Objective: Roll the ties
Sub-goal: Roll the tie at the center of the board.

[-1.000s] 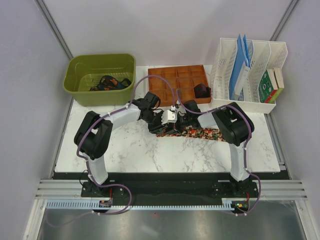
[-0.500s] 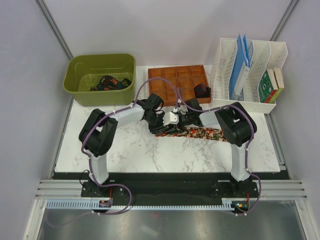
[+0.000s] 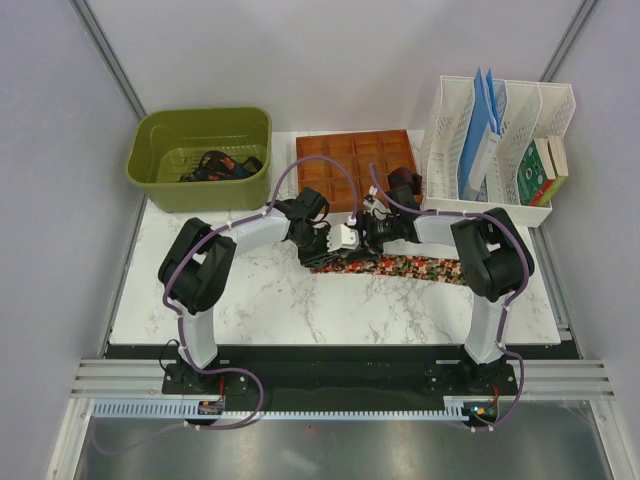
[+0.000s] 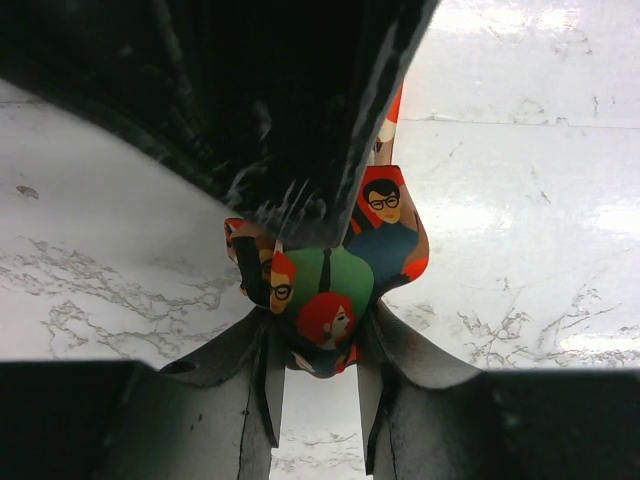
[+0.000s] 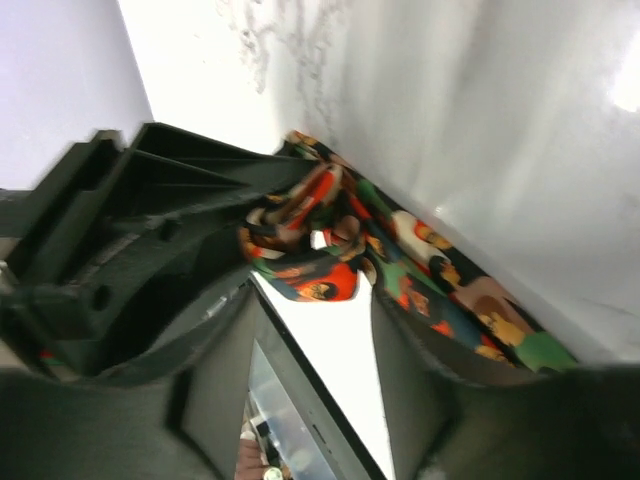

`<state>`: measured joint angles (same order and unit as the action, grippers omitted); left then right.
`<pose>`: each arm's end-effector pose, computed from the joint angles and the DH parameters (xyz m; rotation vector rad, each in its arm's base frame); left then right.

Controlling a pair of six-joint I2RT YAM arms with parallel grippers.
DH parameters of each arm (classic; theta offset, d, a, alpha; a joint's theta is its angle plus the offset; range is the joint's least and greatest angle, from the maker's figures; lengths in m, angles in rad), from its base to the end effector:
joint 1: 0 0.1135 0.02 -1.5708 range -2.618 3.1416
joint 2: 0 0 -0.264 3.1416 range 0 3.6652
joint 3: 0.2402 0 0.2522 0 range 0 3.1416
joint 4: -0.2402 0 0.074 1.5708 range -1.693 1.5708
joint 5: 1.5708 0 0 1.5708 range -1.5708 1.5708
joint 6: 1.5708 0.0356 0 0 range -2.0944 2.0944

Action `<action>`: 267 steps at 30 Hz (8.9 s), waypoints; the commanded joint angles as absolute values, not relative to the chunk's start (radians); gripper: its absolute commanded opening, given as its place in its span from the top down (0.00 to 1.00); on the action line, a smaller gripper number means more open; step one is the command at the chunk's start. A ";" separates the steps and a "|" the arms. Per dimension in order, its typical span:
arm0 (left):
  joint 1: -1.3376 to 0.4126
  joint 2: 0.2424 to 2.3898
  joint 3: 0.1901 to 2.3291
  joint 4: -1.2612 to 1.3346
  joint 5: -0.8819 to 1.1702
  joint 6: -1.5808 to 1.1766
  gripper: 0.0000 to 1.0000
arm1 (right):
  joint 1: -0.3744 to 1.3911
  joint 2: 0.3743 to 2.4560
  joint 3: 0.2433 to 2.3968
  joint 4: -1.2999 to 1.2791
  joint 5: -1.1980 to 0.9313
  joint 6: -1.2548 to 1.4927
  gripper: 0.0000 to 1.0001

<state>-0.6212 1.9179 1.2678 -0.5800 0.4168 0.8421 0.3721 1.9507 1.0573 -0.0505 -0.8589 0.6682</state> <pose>0.2980 -0.2310 0.1608 1.8865 1.9533 -0.5189 0.3398 0.1615 0.1266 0.0019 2.6686 1.4742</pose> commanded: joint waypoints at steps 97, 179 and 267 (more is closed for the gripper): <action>-0.667 1.924 1.224 -0.492 0.431 0.930 0.73 | 0.405 1.993 0.994 0.089 -0.793 0.689 0.57; -0.722 1.990 1.298 -0.574 0.427 0.845 0.54 | 0.449 2.079 1.063 0.107 -0.764 0.663 0.97; -0.445 1.667 1.255 -0.570 0.632 0.720 0.01 | 0.377 2.008 0.989 -0.091 -0.643 0.420 1.00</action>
<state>-0.4393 1.5703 1.2449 -0.4641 0.5560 0.6285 0.3573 1.9778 1.0000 -0.0277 -0.8127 0.5278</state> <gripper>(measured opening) 0.993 0.021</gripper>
